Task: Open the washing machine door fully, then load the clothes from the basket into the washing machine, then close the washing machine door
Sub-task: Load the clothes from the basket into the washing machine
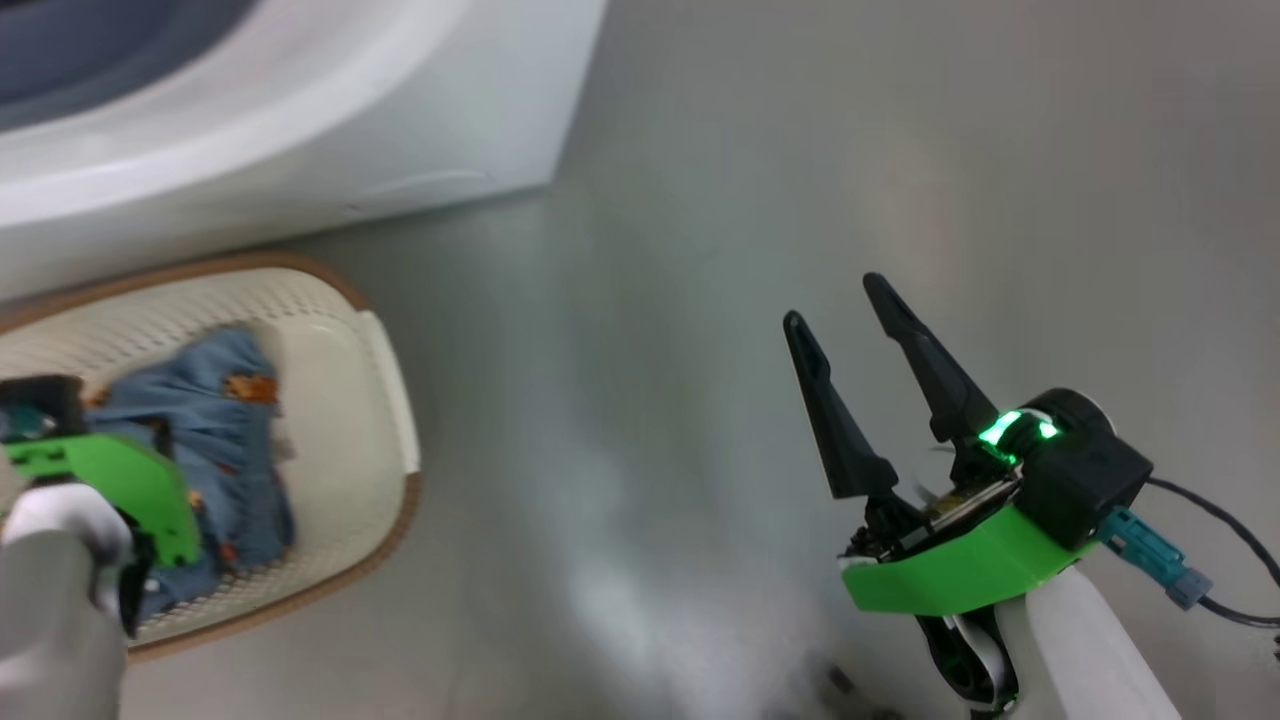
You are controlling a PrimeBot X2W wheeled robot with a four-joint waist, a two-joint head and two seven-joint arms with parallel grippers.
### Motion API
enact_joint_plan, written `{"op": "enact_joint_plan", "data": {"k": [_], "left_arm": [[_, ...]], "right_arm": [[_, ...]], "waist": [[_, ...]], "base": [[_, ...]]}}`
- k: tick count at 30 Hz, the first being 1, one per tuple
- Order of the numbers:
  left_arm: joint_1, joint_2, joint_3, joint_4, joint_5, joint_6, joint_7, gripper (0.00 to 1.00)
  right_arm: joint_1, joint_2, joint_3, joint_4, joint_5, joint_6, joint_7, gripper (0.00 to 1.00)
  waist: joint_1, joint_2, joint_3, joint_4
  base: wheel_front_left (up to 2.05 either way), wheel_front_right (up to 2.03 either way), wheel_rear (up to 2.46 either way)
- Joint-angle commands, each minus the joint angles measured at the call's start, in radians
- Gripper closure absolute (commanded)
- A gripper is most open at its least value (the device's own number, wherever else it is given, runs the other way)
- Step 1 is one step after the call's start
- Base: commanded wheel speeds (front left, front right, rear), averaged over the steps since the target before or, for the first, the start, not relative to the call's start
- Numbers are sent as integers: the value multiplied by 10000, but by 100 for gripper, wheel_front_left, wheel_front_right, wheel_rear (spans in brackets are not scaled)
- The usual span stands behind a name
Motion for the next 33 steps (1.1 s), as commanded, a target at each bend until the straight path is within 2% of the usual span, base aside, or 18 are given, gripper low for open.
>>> {"op": "enact_joint_plan", "data": {"k": [1, 11, 17, 22, 23, 24, 25, 26, 27, 33], "left_arm": [[-225, 536, 318, 78, -42, -17, 36, 0], [-1168, 1469, 741, 1134, -461, -5, 725, 0], [-1409, 1796, 817, 1420, -581, 104, 1054, 0], [-1555, 1822, 756, 1536, -575, 293, 1231, 0], [-1585, 1826, 742, 1553, -575, 314, 1263, 17], [-1613, 1835, 741, 1568, -581, 353, 1274, 53], [-1637, 1847, 725, 1580, -575, 383, 1282, 68], [-1656, 1856, 712, 1591, -573, 402, 1294, 96], [-1671, 1859, 708, 1605, -583, 422, 1310, 100], [-1729, 1833, 710, 1606, -661, 484, 1151, 100]], "right_arm": [[-79, 15, 267, -281, 158, 62, -114, 0], [-361, 15, 639, -655, 1005, 62, -118, 0], [-365, 15, 716, -729, 1203, 62, -119, 0], [-366, 15, 767, -713, 1233, 62, -119, 0], [-379, 15, 770, -714, 1228, 62, -119, 0], [-391, 15, 773, -714, 1227, 62, -119, 0], [-404, 15, 774, -712, 1231, 62, -119, 0], [-419, 15, 770, -710, 1229, 62, -119, 0], [-433, 15, 762, -704, 1230, 62, -119, 0], [-486, 15, 655, -642, 1219, 62, -120, 0]], "waist": [[0, -1, 1330, -1160], [0, -1, 2695, -1971], [0, -1, 3046, -2084], [0, -1, 3154, -2020], [0, -1, 3171, -2009], [0, -1, 3185, -1997], [0, -1, 3196, -1988], [0, -1, 3204, -1980], [0, -1, 3210, -1972], [0, -1, 3161, -1867]], "base": [[0, 0, 0], [0, 0, 0], [0, 0, 0], [0, 0, 0], [0, 0, 0], [0, 0, 0], [0, 0, 0], [0, 0, 0], [0, 0, 0], [0, 0, 0]]}}
